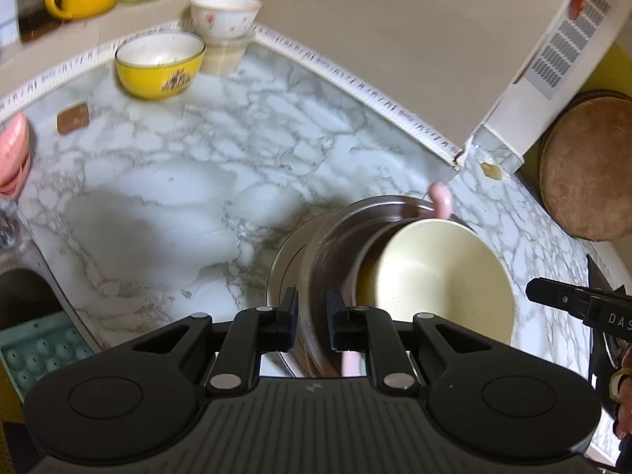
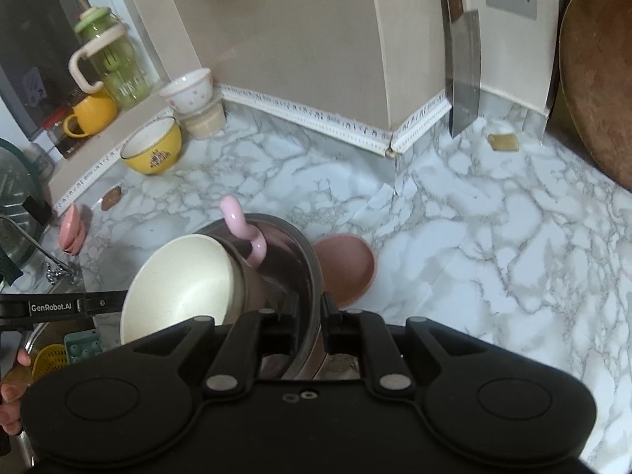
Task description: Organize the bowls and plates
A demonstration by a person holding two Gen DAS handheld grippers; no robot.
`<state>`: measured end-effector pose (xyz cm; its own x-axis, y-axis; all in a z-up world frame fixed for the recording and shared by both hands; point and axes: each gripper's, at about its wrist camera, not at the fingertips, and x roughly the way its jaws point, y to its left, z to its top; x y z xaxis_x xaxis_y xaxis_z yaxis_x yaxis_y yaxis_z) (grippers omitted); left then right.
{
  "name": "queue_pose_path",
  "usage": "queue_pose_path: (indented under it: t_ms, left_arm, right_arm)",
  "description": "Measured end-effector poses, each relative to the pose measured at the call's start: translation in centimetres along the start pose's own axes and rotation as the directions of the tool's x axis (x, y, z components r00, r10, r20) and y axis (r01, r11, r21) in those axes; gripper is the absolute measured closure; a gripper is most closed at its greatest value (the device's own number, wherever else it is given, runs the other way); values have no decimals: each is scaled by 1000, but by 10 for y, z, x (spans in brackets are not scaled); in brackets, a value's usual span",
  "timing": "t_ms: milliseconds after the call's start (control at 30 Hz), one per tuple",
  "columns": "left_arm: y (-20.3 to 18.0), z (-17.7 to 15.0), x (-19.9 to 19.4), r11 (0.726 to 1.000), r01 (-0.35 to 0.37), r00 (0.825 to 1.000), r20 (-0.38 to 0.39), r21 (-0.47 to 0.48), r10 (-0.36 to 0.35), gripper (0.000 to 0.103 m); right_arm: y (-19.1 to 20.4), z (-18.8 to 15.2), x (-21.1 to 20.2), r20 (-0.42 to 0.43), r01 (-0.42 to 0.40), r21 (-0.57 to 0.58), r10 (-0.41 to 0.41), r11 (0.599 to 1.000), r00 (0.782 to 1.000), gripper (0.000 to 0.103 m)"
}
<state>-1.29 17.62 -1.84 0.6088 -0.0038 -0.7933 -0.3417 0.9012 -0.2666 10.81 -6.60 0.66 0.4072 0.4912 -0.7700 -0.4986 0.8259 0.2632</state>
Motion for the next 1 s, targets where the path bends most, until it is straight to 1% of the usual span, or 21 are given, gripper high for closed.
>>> queue_pose_path:
  t_ms: [33,100,133,200,233,267,400,467,500,533,600,633,733,800,867,933,967,1000]
  left_arm:
    - [-2,-1,-4,1000,-2,1000,11,10,2,84]
    - [-9,-4,-11,999,-5,999,36,38,3,73]
    - [-13,-6,-15,999,-7,999,51,52,4,69]
    - [-21,-10,-24,996,-12,996,89,84,4,51]
    - [-25,-12,-29,995,-12,994,108,101,1,48]
    - [-29,-14,-32,994,-13,993,122,112,0,46]
    - [-40,-21,-43,990,-5,989,145,141,-15,45]
    - [-46,-26,-47,988,-8,987,158,155,-17,44]
    - [-48,-28,-49,987,-10,986,165,159,-16,41]
    - [-49,-31,-51,987,-9,985,170,160,-18,40]
    - [-52,-35,-53,986,-4,984,178,164,-26,37]
    - [-54,-38,-55,986,-6,983,182,167,-25,37]
    - [-59,-45,-59,985,-5,980,195,175,-29,35]
    - [-61,-50,-62,984,-1,978,207,178,-36,24]
    - [-64,-54,-66,984,6,974,222,179,-46,23]
    - [-68,-58,-70,982,2,970,238,189,-48,18]
    - [-71,-60,-72,981,-6,967,252,193,-43,11]
    - [-73,-62,-73,981,-11,963,266,195,-42,6]
  right_arm:
    - [0,-2,-4,10,-5,-3,5,1000,1000,90]
    - [2,-6,-11,33,-15,-11,15,1000,999,90]
    - [3,-9,-15,50,-17,-16,17,1000,999,90]
    - [4,-14,-24,86,-31,-27,33,999,996,90]
    - [5,-17,-27,96,-34,-34,37,999,995,90]
    - [7,-19,-30,109,-35,-40,39,999,993,90]
    - [11,-29,-44,162,-42,-60,51,997,985,87]
    - [11,-34,-50,185,-45,-64,56,997,981,81]
    - [12,-36,-52,197,-45,-65,57,997,979,66]
    - [12,-37,-54,207,-46,-67,59,997,976,35]
    - [14,-42,-60,239,-45,-68,60,997,969,0]
    - [15,-44,-63,257,-44,-74,62,996,964,2]
    - [19,-48,-71,276,-52,-89,74,995,958,1]
    - [20,-51,-75,294,-53,-92,78,994,953,1]
    - [21,-55,-79,305,-58,-93,84,994,949,1]
    - [20,-57,-83,313,-62,-91,88,994,946,0]
    - [20,-59,-84,319,-63,-91,89,994,944,0]
    - [20,-61,-85,324,-62,-93,90,994,942,0]
